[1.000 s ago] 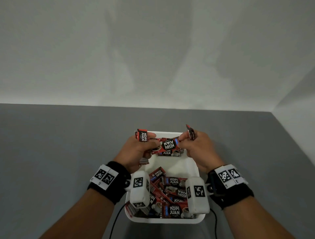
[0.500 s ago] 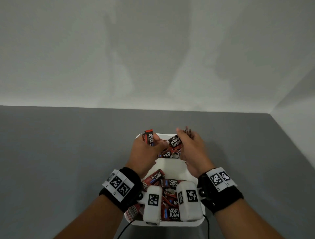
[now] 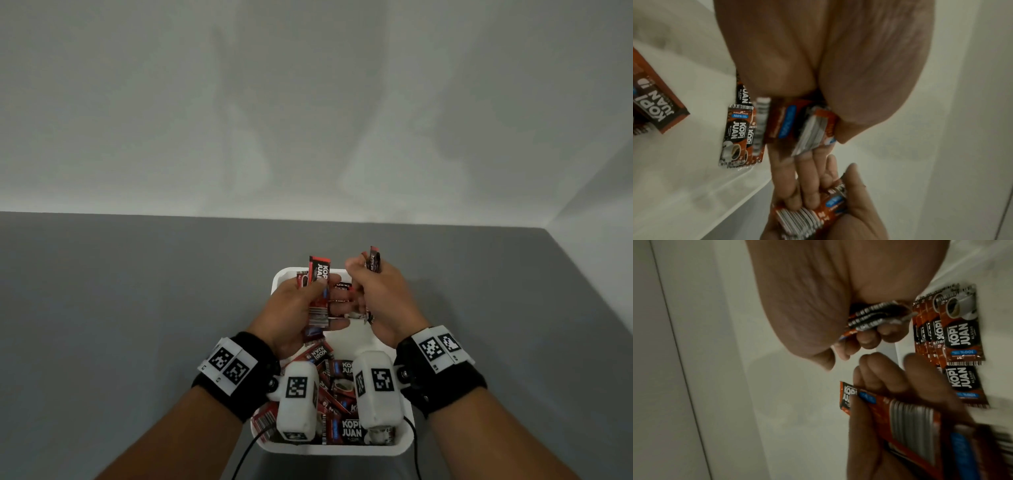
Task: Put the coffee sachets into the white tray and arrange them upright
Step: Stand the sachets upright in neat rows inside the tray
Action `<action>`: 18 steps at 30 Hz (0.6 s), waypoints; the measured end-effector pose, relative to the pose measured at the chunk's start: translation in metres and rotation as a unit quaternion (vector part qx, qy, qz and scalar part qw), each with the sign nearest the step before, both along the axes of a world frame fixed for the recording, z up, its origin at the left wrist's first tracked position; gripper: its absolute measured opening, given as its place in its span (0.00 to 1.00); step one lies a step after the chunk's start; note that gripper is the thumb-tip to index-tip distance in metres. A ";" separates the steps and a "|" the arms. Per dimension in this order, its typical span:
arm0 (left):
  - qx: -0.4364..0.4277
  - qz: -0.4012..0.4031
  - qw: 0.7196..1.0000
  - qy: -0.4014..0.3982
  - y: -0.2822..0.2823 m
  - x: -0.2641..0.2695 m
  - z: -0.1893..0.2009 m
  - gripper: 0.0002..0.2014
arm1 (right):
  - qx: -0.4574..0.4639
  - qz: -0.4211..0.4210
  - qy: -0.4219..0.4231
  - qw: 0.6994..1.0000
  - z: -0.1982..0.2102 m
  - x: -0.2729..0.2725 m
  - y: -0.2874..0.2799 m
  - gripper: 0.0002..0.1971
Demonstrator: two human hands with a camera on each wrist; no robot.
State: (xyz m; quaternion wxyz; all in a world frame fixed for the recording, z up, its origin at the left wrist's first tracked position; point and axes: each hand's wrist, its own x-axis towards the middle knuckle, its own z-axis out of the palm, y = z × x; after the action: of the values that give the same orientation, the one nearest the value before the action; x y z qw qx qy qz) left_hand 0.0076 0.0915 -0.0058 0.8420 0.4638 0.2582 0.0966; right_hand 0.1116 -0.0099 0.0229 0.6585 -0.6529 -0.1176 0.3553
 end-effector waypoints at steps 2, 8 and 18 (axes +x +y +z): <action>0.100 -0.022 0.994 0.032 -0.001 -0.002 0.000 0.13 | 0.018 0.027 -0.005 0.999 0.008 -0.001 -0.004 0.07; 0.208 -0.050 0.971 0.108 0.008 -0.004 -0.011 0.15 | -0.008 0.054 -0.032 0.998 -0.002 0.008 -0.009 0.05; 0.091 0.089 0.991 0.038 0.027 -0.005 -0.010 0.12 | -0.050 0.059 -0.101 0.992 -0.019 0.021 -0.030 0.12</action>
State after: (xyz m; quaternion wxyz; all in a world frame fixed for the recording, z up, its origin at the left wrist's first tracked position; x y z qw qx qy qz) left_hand 0.0023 0.1186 -0.0153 0.7740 0.5169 0.3202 0.1770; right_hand 0.1325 -0.0400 0.0039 0.5878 -0.7095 -0.2036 0.3311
